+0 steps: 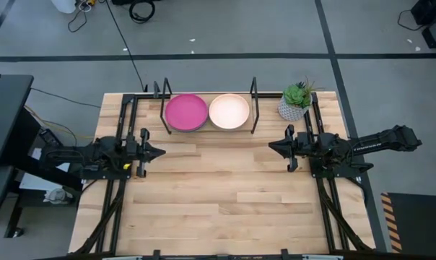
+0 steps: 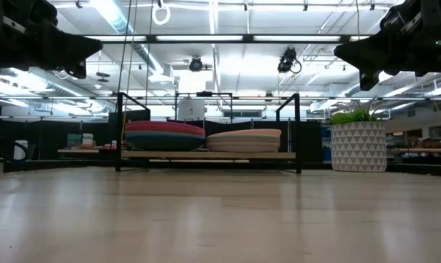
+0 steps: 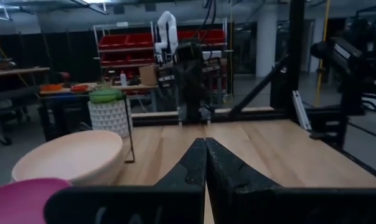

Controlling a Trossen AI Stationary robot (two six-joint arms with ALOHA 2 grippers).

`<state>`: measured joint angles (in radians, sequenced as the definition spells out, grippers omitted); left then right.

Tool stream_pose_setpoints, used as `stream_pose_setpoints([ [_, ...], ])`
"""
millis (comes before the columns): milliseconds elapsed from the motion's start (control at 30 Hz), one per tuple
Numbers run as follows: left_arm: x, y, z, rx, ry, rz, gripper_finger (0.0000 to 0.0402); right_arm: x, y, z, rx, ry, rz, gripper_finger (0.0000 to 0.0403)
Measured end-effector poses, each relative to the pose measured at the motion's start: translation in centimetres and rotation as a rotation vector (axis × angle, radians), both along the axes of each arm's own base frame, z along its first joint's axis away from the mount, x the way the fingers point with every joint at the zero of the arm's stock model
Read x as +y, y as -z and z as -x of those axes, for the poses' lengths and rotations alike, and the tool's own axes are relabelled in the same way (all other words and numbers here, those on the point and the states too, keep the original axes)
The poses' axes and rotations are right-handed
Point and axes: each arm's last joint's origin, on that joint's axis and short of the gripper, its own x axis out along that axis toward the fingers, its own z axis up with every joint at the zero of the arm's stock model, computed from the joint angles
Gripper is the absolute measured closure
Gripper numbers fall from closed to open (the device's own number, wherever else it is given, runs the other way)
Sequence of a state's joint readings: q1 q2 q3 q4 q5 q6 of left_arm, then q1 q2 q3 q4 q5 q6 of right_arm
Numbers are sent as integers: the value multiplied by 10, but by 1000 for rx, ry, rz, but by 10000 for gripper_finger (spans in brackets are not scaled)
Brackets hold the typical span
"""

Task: Place and stack plates onto a shelf
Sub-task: Return to Home Position

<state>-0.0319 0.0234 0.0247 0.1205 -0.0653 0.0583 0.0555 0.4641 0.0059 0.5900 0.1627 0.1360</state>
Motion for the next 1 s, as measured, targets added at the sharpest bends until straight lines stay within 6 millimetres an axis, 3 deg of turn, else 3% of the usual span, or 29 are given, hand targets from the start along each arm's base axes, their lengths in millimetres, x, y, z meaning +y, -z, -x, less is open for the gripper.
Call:
stream_pose_setpoints([
  [167, -1, 2, 1, 19, 1, -21, 395, 0, 0, 0, 1, 0, 0, 368],
  [333, -1, 2, 1, 15, 3, 78, 384, 0, 0, 0, 0, 0, 0, 368],
  [1000, -1, 2, 1, 16, 3, 75, 375, 0, 0, 0, 0, -1, 0, 368],
])
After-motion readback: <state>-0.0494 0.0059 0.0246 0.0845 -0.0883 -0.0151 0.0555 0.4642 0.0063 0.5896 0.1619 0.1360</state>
